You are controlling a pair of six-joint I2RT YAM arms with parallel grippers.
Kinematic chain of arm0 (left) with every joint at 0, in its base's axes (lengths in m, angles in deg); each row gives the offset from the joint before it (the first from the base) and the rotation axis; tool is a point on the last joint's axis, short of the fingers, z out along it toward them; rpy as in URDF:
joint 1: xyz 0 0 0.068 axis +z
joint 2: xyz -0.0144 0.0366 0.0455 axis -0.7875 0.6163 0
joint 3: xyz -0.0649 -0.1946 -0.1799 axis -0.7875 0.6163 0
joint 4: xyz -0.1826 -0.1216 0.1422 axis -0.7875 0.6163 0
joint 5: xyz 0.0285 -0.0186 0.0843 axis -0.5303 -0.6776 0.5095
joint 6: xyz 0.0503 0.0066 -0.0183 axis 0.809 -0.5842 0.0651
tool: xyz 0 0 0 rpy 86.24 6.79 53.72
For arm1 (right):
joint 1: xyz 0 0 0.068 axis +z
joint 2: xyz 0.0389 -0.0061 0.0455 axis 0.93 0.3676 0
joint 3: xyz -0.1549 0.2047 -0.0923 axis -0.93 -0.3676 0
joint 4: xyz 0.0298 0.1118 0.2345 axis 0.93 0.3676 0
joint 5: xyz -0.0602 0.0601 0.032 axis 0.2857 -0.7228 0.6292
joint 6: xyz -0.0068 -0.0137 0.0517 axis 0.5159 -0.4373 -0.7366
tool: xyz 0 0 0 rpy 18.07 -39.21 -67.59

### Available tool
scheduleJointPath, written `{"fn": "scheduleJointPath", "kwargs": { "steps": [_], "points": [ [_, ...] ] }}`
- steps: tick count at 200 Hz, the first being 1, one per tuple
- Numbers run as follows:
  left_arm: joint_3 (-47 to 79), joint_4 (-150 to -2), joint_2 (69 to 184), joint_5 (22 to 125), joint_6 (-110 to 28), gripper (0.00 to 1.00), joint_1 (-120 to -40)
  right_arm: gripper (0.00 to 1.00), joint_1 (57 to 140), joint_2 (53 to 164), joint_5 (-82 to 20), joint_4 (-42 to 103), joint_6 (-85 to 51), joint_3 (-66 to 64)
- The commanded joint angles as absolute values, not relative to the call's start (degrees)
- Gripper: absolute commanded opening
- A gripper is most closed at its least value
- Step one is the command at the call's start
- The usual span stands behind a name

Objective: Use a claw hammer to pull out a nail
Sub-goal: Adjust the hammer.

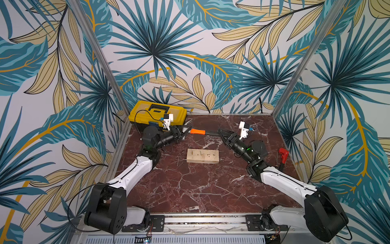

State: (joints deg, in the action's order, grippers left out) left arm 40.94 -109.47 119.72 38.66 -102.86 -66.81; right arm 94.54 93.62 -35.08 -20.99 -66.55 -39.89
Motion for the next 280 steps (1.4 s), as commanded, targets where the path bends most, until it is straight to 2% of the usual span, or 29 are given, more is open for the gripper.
{"fn": "scheduleJointPath", "kwargs": {
  "steps": [1,16,49,63,81,91,106,118,155,173,202,233,280],
  "points": [
    [38.97,-114.03,117.62,34.33,-103.11,0.0,-67.35,0.49,94.98,95.21,-35.77,-26.04,-65.9,-38.47],
    [38.53,-114.07,117.6,33.4,-103.35,0.0,-67.42,0.49,94.94,96.27,-35.73,-27.06,-66.28,-38.27],
    [38.09,-114.07,117.74,32.23,-104.21,0.0,-67.42,0.4,94.95,97.5,-36.31,-28.12,-66.46,-37.22],
    [38.08,-114.12,117.82,31.75,-104.26,0.0,-67.38,0.32,94.94,97.67,-36.8,-28.04,-66.28,-36.82],
    [38.08,-114.12,117.83,31.36,-104.32,0.0,-67.42,0.32,94.91,97.64,-36.57,-28.28,-66.03,-37.25],
    [38.08,-114.12,117.61,31.17,-104.19,0.0,-67.37,0.36,94.97,97.47,-35.86,-28.27,-66.19,-37.71],
    [38.08,-114.12,117.39,31.13,-104.32,0.0,-67.33,0.5,94.93,97.07,-34.48,-28.4,-66.21,-38.44],
    [38.13,-114.05,117.22,31.13,-104.45,0.0,-67.24,0.55,94.84,96.17,-32.75,-28.52,-65.89,-39.66],
    [38.09,-114.38,117.19,30.69,-104.76,0.0,-66.87,0.52,94.25,93.92,-32.78,-26.9,-64.91,-40.3],
    [38.1,-115.08,117.17,30.48,-105.41,0.0,-66.9,0.57,94.02,93.01,-30.63,-26.2,-64.99,-41.84],
    [37.91,-115.25,117.0,29.94,-105.75,0.0,-66.72,0.57,93.57,92.64,-31.52,-27.16,-65.5,-42.25],
    [37.64,-115.26,116.86,29.28,-105.97,0.0,-66.7,0.52,92.7,92.54,-34.75,-27.6,-65.84,-41.63],
    [37.34,-115.24,117.22,27.87,-106.11,0.0,-66.67,0.33,92.61,94.71,-42.71,-28.6,-67.12,-38.89]
  ]
}}
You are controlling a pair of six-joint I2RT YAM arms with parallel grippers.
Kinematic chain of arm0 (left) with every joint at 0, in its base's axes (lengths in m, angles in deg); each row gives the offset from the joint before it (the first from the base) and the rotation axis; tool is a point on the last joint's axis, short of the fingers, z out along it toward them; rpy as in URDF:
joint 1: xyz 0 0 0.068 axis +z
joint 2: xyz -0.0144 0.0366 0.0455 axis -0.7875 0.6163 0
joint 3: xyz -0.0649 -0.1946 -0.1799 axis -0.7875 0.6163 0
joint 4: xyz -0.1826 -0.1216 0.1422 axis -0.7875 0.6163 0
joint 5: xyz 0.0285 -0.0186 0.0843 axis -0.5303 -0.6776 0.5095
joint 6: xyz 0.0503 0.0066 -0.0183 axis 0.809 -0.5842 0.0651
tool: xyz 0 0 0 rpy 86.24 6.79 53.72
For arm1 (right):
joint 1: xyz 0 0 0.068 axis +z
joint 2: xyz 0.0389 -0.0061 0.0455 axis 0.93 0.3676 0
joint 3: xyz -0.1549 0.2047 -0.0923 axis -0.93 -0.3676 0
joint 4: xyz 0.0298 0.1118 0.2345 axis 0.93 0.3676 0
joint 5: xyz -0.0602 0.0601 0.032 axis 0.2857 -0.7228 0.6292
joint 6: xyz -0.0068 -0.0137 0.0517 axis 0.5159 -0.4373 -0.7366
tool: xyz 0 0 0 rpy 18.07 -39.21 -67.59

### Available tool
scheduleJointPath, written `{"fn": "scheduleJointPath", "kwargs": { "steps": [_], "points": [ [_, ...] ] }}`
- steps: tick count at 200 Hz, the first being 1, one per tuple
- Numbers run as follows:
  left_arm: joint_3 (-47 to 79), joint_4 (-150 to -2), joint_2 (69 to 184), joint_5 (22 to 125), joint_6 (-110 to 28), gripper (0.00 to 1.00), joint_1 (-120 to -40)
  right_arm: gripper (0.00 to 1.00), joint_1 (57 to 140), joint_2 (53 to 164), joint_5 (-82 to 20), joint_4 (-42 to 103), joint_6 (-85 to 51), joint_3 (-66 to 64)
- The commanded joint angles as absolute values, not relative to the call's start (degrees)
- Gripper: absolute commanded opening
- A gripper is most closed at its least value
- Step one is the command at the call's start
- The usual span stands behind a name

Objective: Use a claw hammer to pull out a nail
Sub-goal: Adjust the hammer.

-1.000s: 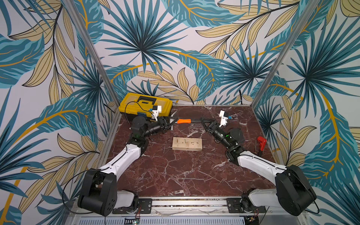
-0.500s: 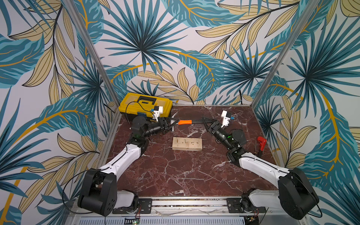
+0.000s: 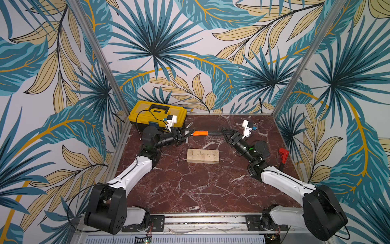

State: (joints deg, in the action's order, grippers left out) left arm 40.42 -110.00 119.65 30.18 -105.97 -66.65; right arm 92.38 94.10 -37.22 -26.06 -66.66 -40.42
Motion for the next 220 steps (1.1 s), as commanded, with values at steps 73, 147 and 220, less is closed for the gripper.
{"fn": "scheduleJointPath", "kwargs": {
  "steps": [73,147,220],
  "points": [
    [38.0,-115.19,116.7,26.67,-106.08,0.0,-66.46,0.05,92.54,93.76,-43.4,-29.06,-67.11,-38.91],
    [41.33,-115.1,120.64,27.11,-102.43,0.41,-64.51,0.0,92.24,85.29,-39.53,-12.69,-60.01,-37.99],
    [43.58,-98.32,120.37,30.24,-86.3,0.47,-61.97,0.0,89.96,69.05,-31.41,21.93,-47.02,-33.58]
  ]
}}
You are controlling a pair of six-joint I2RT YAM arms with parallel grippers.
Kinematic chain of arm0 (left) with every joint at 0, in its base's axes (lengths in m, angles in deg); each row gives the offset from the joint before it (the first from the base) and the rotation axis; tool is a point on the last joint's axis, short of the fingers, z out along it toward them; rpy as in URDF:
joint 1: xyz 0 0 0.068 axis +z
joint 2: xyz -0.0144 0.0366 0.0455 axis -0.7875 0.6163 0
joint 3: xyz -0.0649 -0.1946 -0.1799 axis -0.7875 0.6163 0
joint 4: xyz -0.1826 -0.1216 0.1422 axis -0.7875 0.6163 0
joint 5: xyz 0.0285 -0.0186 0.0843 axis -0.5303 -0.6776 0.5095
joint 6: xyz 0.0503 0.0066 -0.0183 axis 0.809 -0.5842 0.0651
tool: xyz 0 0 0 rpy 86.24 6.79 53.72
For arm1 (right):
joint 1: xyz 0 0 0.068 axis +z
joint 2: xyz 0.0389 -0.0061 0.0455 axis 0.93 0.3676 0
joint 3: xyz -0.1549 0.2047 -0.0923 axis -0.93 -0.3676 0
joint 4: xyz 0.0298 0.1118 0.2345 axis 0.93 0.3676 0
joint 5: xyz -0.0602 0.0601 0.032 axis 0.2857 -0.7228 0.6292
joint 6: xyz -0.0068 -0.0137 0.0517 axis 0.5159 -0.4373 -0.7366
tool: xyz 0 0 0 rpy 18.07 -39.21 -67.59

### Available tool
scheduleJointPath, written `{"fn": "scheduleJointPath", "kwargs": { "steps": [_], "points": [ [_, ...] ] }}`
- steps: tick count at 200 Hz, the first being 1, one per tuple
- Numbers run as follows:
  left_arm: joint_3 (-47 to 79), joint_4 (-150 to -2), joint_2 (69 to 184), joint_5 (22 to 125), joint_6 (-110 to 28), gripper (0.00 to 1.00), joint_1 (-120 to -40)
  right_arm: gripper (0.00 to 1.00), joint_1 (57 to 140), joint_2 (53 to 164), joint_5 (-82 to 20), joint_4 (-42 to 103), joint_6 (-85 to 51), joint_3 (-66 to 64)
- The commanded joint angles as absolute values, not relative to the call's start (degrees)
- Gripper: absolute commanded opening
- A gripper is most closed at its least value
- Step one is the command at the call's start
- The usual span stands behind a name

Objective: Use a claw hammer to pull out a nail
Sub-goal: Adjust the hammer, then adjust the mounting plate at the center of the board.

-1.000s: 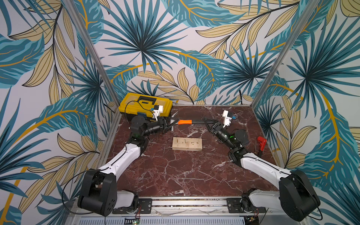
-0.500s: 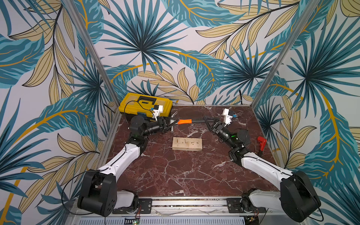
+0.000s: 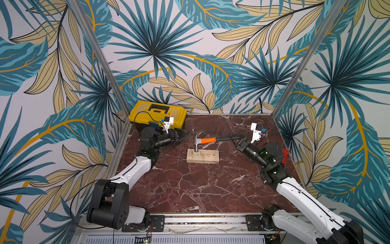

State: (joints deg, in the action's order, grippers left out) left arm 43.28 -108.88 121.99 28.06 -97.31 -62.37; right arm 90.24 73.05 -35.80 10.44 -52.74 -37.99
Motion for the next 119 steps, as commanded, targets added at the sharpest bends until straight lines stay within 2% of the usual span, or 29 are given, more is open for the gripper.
{"fn": "scheduleJointPath", "kwargs": {
  "steps": [1,52,84,119],
  "points": [
    [43.56,-97.78,120.37,30.4,-85.91,0.47,-61.97,0.0,89.96,68.89,-31.29,22.39,-46.81,-33.39],
    [42.35,-74.72,117.03,40.11,-67.98,0.47,-62.06,0.0,89.97,67.47,-25.12,47.18,-37.05,-23.95],
    [40.74,-62.82,116.86,50.46,-60.13,0.47,-63.45,0.0,90.03,70.11,-22.85,55.05,-33.1,-19.26],
    [36.38,-51.99,122.63,63.38,-55.3,0.44,-67.75,0.0,90.02,72.64,-22.42,56.89,-31.61,-17.0]
  ]
}}
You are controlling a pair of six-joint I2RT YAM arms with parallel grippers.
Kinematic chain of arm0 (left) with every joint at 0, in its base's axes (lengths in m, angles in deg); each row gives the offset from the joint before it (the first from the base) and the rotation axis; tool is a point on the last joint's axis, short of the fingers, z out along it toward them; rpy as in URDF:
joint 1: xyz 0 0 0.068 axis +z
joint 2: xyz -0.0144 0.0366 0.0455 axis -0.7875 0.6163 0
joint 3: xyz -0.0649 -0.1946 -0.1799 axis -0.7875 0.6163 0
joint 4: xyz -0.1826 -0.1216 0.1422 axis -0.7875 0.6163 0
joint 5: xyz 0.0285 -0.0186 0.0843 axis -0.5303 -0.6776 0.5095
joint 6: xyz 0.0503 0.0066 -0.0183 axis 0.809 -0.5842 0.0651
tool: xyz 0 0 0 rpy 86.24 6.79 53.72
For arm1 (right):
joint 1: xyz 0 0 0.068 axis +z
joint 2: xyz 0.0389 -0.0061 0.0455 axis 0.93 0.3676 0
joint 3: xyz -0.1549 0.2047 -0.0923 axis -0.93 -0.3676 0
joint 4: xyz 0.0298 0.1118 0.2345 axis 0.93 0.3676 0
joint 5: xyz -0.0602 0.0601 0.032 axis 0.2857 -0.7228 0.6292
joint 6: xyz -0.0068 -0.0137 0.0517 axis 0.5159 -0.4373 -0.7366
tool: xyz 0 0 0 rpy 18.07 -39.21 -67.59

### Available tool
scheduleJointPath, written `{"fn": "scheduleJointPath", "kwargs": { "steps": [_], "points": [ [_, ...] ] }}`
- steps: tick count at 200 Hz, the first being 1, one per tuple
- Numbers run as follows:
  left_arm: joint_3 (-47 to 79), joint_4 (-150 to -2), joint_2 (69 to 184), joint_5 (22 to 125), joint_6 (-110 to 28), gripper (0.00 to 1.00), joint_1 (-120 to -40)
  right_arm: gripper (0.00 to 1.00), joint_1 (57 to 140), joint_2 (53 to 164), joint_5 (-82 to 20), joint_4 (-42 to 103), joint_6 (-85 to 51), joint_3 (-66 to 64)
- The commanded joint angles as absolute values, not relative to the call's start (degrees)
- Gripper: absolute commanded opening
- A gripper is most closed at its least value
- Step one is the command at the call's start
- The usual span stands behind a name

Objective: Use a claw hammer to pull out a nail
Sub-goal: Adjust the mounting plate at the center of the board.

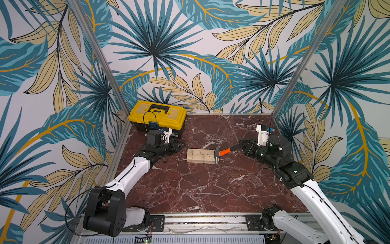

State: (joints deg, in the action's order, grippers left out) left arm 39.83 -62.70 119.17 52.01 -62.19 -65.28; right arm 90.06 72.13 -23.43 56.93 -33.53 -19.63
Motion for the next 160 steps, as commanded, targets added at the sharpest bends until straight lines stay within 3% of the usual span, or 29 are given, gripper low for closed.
{"fn": "scheduleJointPath", "kwargs": {
  "steps": [1,26,59,160],
  "points": [
    [36.26,-51.9,122.78,63.62,-55.29,0.43,-67.89,0.0,89.99,72.75,-22.4,56.92,-31.59,-16.97],
    [34.85,-51.85,127.44,67.19,-55.98,0.42,-69.16,0.0,90.03,74.19,-22.83,56.88,-31.48,-16.6],
    [32.06,-51.1,134.24,71.01,-55.62,0.33,-70.27,0.0,90.05,75.53,-22.47,57.56,-30.49,-15.33],
    [27.36,-50.2,142.97,73.58,-56.26,0.31,-74.25,0.0,90.05,79.4,-22.24,59.32,-26.93,-11.9]
  ]
}}
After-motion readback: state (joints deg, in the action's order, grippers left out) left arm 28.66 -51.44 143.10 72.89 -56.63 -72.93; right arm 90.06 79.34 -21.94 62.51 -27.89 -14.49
